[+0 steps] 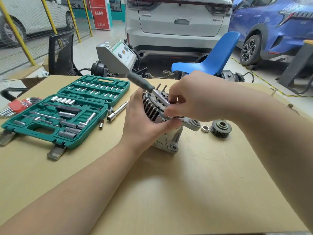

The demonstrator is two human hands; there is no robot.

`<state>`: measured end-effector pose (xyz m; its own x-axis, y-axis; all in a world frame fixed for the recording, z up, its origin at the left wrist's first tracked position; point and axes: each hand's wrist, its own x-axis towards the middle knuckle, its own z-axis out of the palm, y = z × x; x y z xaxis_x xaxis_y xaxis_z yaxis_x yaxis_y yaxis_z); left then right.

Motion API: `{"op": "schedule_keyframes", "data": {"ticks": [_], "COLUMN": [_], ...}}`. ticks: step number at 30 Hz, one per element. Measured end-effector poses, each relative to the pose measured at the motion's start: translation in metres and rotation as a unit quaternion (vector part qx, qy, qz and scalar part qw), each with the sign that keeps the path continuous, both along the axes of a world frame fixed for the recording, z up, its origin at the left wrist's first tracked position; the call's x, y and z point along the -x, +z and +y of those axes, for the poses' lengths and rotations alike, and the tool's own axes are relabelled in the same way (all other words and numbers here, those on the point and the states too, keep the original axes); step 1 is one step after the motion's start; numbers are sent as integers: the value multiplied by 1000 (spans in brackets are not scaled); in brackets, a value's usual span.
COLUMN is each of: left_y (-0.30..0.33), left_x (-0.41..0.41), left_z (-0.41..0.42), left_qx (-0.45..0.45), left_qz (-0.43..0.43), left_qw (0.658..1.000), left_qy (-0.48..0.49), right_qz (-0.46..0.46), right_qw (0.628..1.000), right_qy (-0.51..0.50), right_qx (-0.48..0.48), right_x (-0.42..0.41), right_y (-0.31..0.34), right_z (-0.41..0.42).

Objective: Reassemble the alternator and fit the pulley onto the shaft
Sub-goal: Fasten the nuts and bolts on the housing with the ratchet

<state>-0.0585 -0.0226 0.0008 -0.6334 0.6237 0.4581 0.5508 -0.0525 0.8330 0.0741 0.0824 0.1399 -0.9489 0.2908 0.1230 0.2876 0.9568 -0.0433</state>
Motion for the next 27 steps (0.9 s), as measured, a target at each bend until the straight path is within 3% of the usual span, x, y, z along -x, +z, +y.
{"op": "schedule_keyframes", "data": {"ticks": [8, 11, 16, 21, 27], "left_y": [1, 2, 1, 3, 1], "left_x": [-1, 0, 1, 2, 3], "left_z": [4, 2, 1, -2, 0], "left_qx": [0, 20, 16, 25, 37], "left_qz": [-43, 7, -33, 31, 2], "left_qw": [999, 1000, 999, 999, 999], "left_qy": [-3, 21, -16, -1, -1], "right_qz": [-12, -28, -19, -35, -22], "right_qw": [997, 997, 999, 999, 999], "right_qy": [43, 64, 39, 11, 38], "right_qx": [62, 29, 29, -33, 30], "right_x": [-9, -14, -10, 0, -5], "right_y": [7, 9, 8, 2, 6], "right_z": [5, 8, 2, -2, 1]}}
